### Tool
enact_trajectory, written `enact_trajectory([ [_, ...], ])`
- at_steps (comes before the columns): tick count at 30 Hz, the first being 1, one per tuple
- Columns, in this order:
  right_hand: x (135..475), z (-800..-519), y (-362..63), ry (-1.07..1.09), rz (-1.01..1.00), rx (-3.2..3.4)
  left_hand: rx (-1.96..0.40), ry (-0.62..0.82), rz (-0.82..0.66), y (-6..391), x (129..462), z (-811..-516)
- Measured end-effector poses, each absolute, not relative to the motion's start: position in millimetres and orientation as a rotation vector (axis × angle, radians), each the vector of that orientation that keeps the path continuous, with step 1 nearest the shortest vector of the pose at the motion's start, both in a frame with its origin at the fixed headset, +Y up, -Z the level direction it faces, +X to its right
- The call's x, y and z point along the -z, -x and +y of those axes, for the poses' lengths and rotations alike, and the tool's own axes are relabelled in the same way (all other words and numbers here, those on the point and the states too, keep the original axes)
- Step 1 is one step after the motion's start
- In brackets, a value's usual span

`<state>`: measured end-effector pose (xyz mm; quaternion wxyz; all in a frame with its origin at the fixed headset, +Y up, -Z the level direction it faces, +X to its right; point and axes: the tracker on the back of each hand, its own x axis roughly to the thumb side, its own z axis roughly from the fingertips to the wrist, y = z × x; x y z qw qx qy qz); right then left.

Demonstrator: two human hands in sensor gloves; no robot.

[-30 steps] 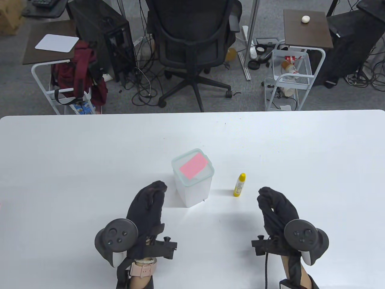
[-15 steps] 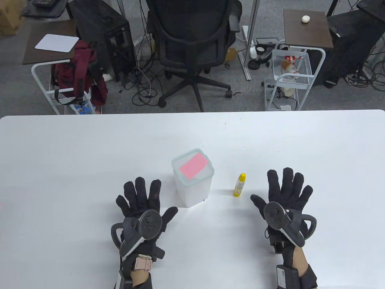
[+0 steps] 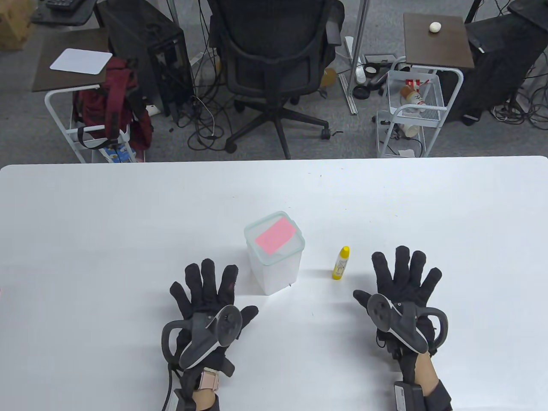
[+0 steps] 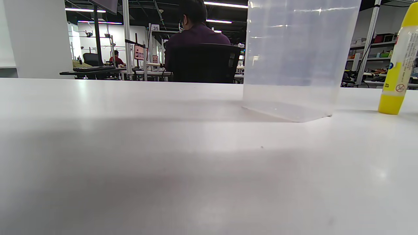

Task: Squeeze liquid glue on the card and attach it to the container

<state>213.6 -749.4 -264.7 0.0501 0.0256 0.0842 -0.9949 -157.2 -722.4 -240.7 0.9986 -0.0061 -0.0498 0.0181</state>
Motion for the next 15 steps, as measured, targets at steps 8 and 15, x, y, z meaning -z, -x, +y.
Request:
enact_trajectory([
  [8,264.5,-753.8,-213.5,-0.088,0.221,2.986,-0.046,0.043,-0.094,157.0,242.2,-727.2],
  [15,263.2,-754.3,-213.8,-0.081,0.222,2.982,-0.056,0.058,-0.097,155.8,242.3,-729.9],
])
